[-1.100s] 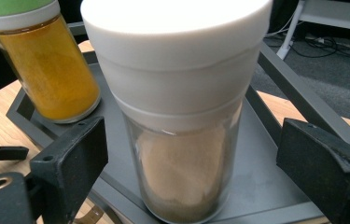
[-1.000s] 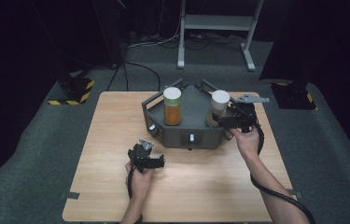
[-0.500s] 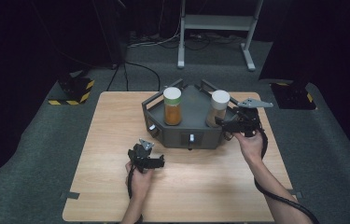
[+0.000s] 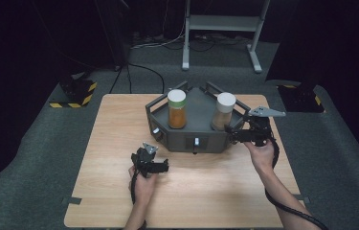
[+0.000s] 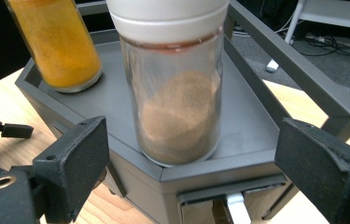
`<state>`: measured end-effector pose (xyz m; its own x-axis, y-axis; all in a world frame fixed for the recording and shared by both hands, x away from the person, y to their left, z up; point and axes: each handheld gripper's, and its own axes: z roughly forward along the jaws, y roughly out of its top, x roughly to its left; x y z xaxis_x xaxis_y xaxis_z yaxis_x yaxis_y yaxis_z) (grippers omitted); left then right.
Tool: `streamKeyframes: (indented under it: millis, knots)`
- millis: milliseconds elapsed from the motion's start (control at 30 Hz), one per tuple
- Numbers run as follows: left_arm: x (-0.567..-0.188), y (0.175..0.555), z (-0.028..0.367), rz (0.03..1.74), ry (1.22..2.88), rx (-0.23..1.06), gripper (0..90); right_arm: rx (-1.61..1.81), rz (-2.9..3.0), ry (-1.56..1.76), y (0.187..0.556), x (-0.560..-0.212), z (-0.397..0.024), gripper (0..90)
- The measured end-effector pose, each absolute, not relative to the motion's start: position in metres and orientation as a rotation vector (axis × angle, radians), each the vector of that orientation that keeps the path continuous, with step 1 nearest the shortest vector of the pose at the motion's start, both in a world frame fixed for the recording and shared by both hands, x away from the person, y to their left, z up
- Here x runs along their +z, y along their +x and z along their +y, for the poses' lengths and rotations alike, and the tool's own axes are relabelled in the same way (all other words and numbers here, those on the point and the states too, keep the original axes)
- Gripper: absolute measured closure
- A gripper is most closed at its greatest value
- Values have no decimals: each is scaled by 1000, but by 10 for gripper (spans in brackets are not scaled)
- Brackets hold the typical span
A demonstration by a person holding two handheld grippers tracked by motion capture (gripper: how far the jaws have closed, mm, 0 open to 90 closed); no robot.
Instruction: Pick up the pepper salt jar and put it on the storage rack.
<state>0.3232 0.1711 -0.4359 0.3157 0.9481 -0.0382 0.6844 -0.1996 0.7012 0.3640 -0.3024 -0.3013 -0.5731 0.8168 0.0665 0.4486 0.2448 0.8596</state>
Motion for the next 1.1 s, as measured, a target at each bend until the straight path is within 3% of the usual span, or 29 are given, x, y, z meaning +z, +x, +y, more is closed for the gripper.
streamKeyframes:
  millis: [1100]
  knots:
    - [-436, 323, 171, 1439, 1964, 546, 37, 1209, 2119, 1252, 346, -325, -326, 104]
